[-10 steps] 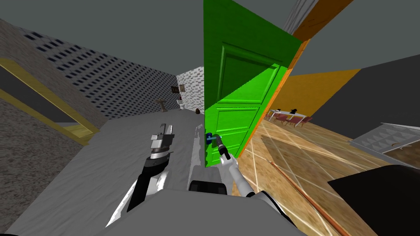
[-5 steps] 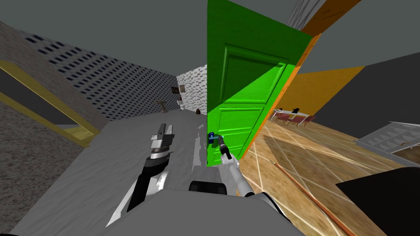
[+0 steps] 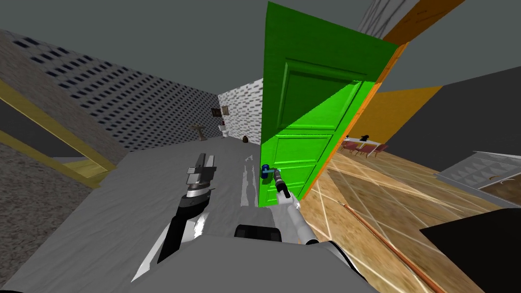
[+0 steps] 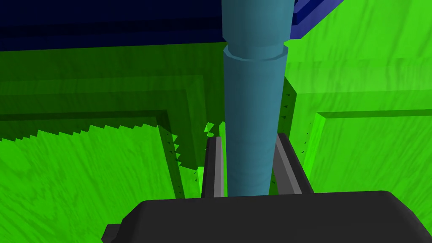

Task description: Push the door open

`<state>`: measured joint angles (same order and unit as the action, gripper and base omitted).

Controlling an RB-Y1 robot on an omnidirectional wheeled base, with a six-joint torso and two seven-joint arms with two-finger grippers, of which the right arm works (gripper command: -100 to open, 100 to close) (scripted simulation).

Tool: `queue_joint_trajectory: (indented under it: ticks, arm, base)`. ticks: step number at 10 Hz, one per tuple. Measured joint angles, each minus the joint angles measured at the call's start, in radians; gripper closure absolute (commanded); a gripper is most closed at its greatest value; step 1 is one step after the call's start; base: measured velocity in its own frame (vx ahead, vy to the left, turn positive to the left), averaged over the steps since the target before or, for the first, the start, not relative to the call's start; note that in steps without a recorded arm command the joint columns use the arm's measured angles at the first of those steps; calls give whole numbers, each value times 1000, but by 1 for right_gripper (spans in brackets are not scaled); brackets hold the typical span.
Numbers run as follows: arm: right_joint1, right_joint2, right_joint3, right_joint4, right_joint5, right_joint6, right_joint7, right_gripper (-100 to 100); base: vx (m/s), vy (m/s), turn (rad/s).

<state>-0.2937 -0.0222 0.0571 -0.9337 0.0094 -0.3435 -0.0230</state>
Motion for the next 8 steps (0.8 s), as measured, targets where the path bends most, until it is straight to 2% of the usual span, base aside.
queue_joint_trajectory:
  ticks: [2,6,8]
  arm:
    - [-7,-15,-22,5,-6,0,2,100]
    - [-22,-12,-83,22,-18,-13,19,100]
    - [-24,-11,-101,20,-23,-15,21,100]
  base:
    - [165,209,-92]
    - [180,166,-86]
    - [95,62,-61]
